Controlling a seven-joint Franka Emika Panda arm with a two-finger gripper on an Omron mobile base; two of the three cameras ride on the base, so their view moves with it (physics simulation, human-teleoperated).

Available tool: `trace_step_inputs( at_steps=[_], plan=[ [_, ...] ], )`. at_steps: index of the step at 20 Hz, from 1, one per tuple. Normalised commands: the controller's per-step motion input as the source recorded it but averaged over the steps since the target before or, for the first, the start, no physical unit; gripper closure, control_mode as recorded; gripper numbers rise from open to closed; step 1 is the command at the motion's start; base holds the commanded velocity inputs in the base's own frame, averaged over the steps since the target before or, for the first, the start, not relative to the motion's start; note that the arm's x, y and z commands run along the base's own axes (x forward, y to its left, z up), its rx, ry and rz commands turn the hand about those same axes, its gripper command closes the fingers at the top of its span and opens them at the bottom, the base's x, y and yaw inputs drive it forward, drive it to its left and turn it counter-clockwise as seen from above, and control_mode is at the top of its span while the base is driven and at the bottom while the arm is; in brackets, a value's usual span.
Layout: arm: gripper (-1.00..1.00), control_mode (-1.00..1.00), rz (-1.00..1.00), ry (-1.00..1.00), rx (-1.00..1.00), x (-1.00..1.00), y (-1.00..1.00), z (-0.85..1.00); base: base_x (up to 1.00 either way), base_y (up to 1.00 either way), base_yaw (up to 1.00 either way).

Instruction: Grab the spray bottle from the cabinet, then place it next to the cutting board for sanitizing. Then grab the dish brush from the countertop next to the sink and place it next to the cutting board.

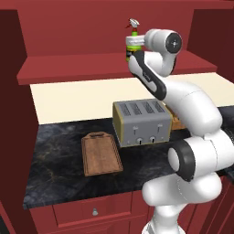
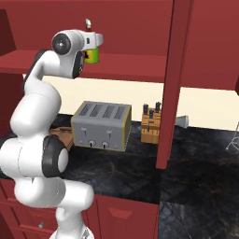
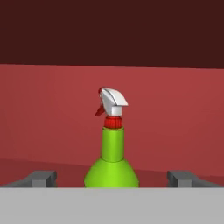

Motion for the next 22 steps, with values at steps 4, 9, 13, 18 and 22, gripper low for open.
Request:
trace_step_inputs(
  at_steps=[4, 9, 13, 18, 22],
  plan=[
    [-1.0, -1.0, 0.0, 0.0, 0.0, 0.21, 0.0, 0.0, 0.0, 0.0, 0.0],
    [-1.0, -1.0, 0.0, 0.01, 0.0, 0.22, 0.0, 0.0, 0.0, 0.0, 0.0],
    [-1.0, -1.0, 0.0, 0.01, 0.0, 0.28, 0.0, 0.0, 0.0, 0.0, 0.0],
    [-1.0, -1.0, 0.0, 0.0, 0.0, 0.27, 0.0, -0.02, 0.0, 0.0, 0.0],
    [-1.0, -1.0, 0.0, 0.0, 0.0, 0.3, 0.0, -0.06, 0.0, 0.0, 0.0]
  ],
)
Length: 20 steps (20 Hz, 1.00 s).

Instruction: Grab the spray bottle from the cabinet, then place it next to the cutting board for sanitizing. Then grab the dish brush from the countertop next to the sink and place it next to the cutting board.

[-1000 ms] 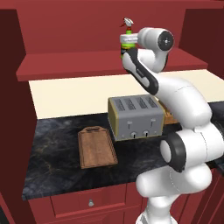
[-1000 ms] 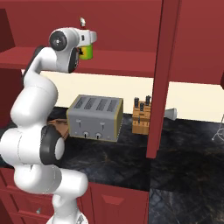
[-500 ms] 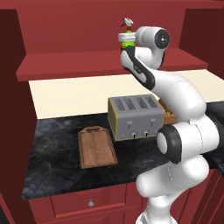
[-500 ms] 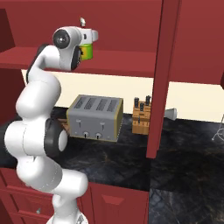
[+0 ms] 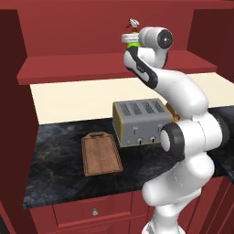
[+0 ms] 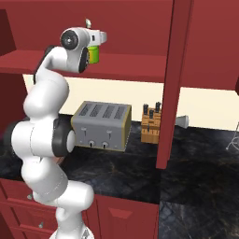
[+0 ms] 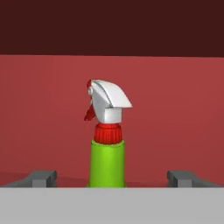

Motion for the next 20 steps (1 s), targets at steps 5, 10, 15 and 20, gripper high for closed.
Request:
trace_step_inputs(
  at_steps=[5, 10, 15, 20],
  plan=[
    [-1.0, -1.0, 0.0, 0.0, 0.0, 0.34, 0.0, -0.08, 0.0, 0.0, 0.0],
    [-1.0, -1.0, 0.0, 0.0, 0.0, 0.35, 0.0, -0.03, 0.0, 0.0, 0.0],
    [-1.0, -1.0, 0.0, 0.0, 0.0, 0.38, 0.01, 0.0, 0.0, 0.0, 0.0],
    [-1.0, -1.0, 0.0, 0.0, 0.0, 0.38, 0.0, 0.0, 0.0, 0.0, 0.0]
  ],
)
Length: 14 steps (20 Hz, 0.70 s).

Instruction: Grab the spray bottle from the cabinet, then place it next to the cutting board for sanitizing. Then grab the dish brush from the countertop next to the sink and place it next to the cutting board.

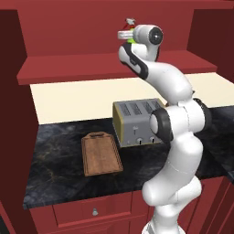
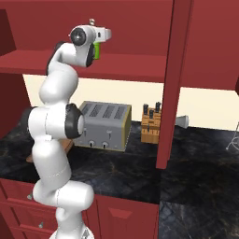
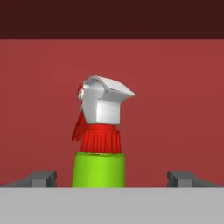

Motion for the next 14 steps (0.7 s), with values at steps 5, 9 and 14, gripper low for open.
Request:
trace_step_inputs(
  at_steps=[5, 9, 14],
  plan=[
    [1.0, -1.0, 0.0, 0.0, 0.0, 0.26, 0.03, -0.01, 0.0, 0.0, 0.0],
    [1.0, -1.0, 0.0, 0.0, 0.0, 0.1, 0.0, 0.0, 0.0, 0.0, 0.0],
    [1.0, -1.0, 0.0, 0.02, 0.0, -0.02, 0.0, 0.0, 0.0, 0.0, 0.0]
  ],
)
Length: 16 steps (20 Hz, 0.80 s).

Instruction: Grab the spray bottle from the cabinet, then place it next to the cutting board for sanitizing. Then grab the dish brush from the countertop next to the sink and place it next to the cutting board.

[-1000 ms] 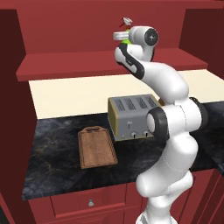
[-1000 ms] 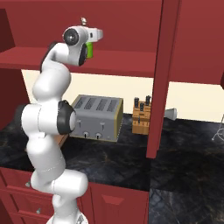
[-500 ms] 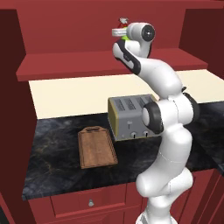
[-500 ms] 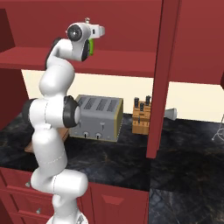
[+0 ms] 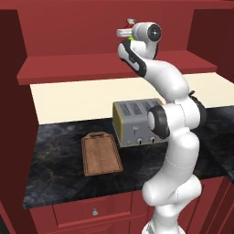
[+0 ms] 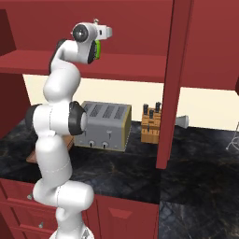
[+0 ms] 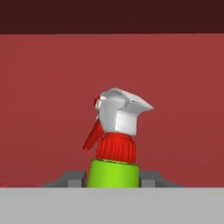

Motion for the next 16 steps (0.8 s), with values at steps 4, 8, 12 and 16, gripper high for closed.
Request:
trace_step_inputs(
  at_steps=[4, 8, 12, 16],
  plan=[
    [1.0, -1.0, -0.04, 0.02, 0.0, -0.5, -0.15, -0.11, 0.0, 0.0, 0.0],
    [1.0, -1.0, -0.06, 0.0, 0.0, -0.55, -0.34, -0.1, 0.0, 0.0, 0.0],
    [1.0, -1.0, -0.05, 0.0, 0.0, -0.43, -0.3, -0.03, 0.0, 0.0, 0.0],
    [1.0, -1.0, -0.08, -0.05, 0.03, -0.41, -0.23, 0.0, 0.0, 0.0, 0.0]
  ],
)
